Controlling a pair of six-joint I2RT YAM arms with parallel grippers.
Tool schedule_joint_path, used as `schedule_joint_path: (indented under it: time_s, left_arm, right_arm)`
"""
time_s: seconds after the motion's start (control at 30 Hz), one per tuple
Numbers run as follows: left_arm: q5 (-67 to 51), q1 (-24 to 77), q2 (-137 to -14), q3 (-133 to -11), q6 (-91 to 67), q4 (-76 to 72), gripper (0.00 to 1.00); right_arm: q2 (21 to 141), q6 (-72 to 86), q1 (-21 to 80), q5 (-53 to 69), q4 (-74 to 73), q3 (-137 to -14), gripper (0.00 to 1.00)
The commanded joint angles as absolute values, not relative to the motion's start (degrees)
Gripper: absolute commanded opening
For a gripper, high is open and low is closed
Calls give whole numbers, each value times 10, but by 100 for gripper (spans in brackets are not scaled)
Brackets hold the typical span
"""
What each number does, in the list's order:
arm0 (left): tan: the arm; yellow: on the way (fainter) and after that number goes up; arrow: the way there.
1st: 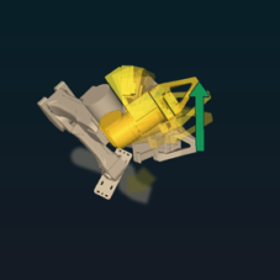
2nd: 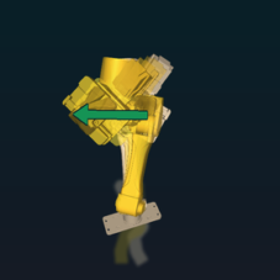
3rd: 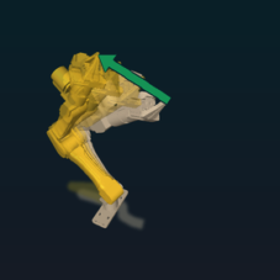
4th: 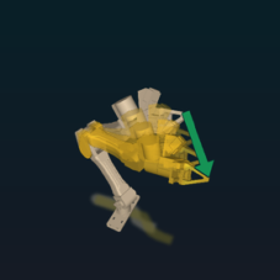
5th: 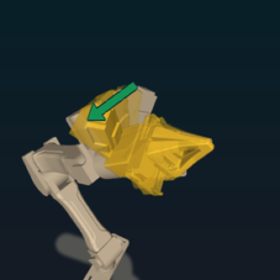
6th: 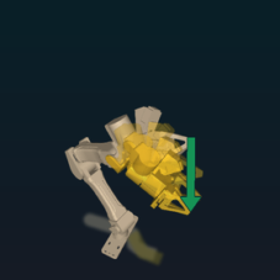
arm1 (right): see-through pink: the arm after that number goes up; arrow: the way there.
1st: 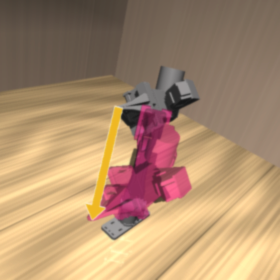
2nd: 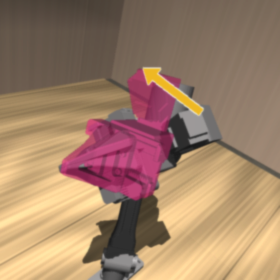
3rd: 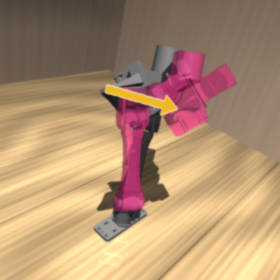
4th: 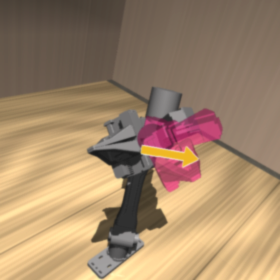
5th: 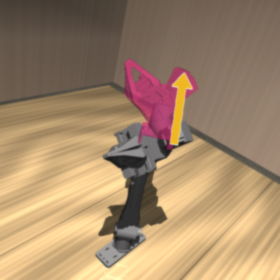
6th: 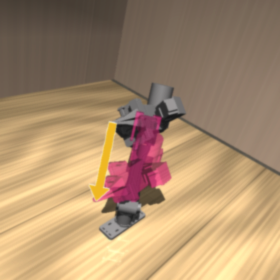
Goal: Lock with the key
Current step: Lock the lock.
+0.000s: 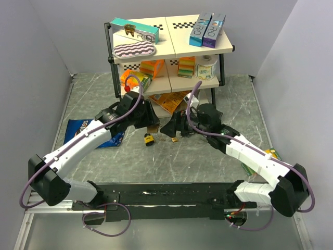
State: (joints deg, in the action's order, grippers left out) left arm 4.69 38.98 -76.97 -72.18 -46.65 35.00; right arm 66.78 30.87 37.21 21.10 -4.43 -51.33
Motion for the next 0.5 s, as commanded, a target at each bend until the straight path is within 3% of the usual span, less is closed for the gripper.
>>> schedule_joint_path:
  time_s: [0.0, 0.33, 0.47]
  left_arm:
    - [51, 393, -766, -764, -512, 309, 1]
    - [33, 396, -758, -758, -555, 280, 1]
    - [20, 396, -757, -759, -565, 274, 1]
  right_arm:
    - [689, 351, 398, 206, 18, -525, 94]
    - [734, 384, 411, 147, 52, -539, 80]
    - [747, 393, 414, 134, 65, -547, 67]
